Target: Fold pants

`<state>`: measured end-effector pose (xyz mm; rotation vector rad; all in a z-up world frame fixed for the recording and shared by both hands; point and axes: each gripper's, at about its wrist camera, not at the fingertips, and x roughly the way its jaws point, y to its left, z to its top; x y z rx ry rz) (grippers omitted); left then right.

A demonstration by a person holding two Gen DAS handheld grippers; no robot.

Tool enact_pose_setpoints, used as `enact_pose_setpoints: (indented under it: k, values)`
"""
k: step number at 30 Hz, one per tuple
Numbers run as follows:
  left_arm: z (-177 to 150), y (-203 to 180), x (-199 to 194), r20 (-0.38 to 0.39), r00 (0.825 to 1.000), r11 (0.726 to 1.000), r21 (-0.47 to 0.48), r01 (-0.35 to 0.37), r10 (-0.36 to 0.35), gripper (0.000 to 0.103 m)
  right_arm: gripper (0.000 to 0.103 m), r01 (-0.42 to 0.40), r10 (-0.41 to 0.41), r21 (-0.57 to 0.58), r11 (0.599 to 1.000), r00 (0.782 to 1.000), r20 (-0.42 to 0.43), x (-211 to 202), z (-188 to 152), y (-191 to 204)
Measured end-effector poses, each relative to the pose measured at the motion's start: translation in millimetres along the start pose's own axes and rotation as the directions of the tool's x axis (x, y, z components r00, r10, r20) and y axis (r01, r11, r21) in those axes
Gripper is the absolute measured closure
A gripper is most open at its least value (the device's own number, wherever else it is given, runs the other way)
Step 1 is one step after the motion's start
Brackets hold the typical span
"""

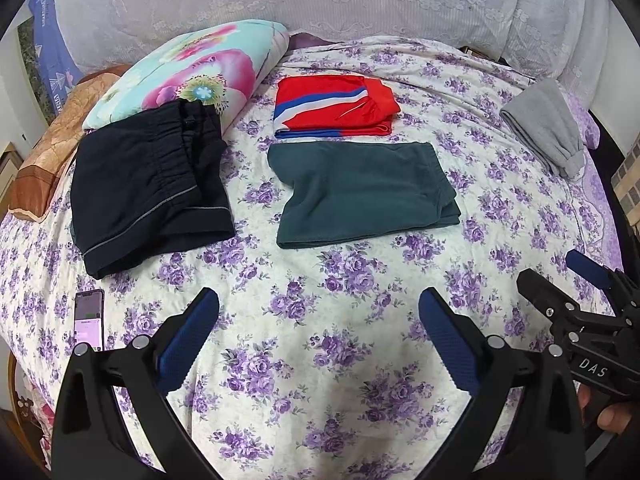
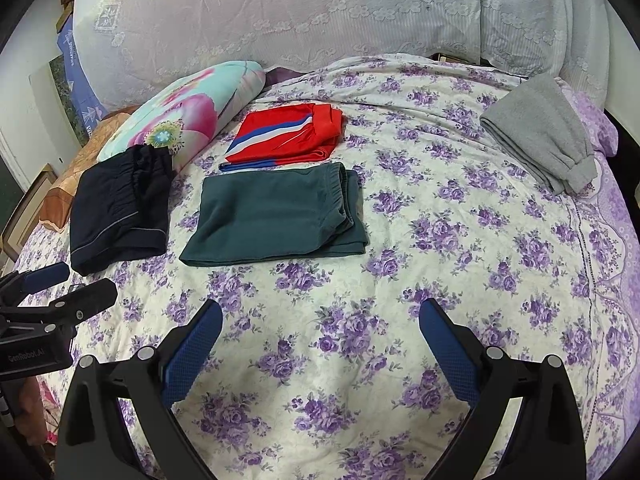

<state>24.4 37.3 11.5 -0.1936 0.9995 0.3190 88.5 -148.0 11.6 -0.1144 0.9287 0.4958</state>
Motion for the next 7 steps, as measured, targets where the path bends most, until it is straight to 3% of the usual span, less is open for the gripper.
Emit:
enact_pose_setpoints:
  k: [7]
  values:
    - [-0.1,0.2,0.4,0.002,1.000,1.000,0.004,-0.008,0.008,0.006,0.004,-0.007,0.007,0.000,1.000,1.000,-0.019,2.8,0.1,-3.8]
